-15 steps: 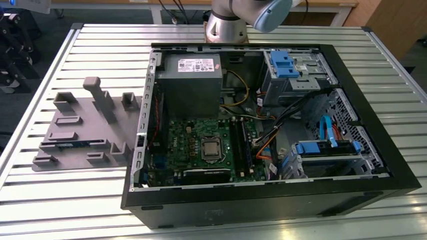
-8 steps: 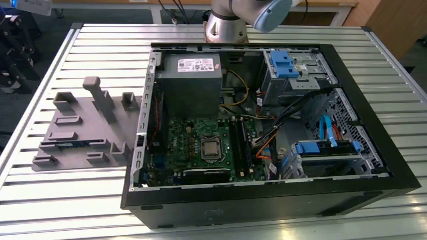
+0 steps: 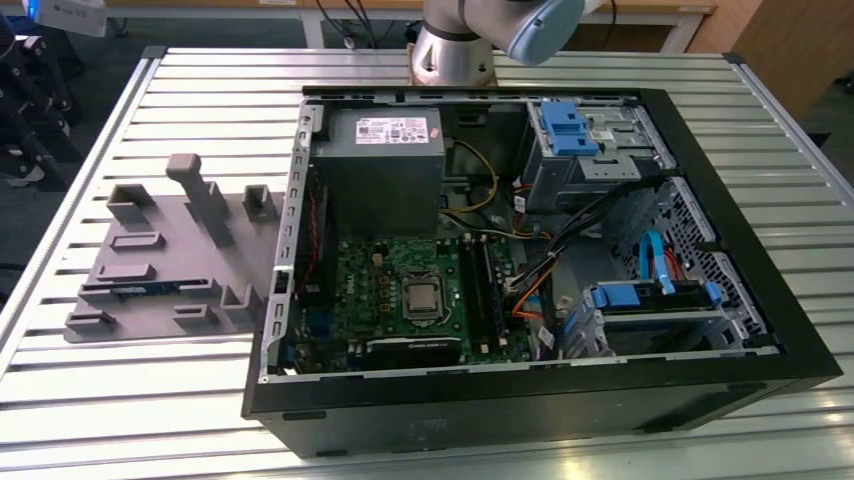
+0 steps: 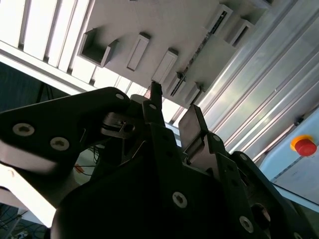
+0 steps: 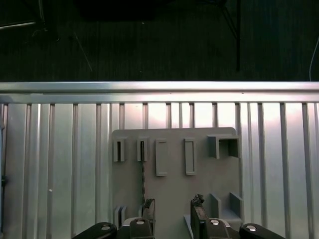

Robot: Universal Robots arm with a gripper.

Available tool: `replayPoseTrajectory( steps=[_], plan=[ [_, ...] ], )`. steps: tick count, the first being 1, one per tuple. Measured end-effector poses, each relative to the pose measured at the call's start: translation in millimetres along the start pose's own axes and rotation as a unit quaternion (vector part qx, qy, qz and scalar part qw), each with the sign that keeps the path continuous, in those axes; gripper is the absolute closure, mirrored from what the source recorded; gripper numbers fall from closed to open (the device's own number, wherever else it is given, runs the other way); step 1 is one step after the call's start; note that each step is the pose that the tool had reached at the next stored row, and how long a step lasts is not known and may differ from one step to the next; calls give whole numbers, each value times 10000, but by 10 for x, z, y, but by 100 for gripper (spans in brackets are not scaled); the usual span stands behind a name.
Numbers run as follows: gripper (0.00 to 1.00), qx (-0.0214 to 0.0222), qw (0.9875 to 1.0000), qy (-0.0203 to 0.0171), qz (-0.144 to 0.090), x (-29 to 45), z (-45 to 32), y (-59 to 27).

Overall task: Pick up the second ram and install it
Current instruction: 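Pick up the second ram and move it above second insertion slot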

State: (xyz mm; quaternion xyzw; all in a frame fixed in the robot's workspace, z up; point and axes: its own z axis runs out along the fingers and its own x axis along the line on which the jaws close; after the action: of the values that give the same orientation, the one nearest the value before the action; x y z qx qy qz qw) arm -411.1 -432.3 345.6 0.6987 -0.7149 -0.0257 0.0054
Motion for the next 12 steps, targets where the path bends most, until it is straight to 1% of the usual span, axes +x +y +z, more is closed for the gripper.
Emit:
replayPoseTrajectory(
  steps=[12],
  plan=[
    [58,1,10000,0,0,1,37,-2]
  ],
)
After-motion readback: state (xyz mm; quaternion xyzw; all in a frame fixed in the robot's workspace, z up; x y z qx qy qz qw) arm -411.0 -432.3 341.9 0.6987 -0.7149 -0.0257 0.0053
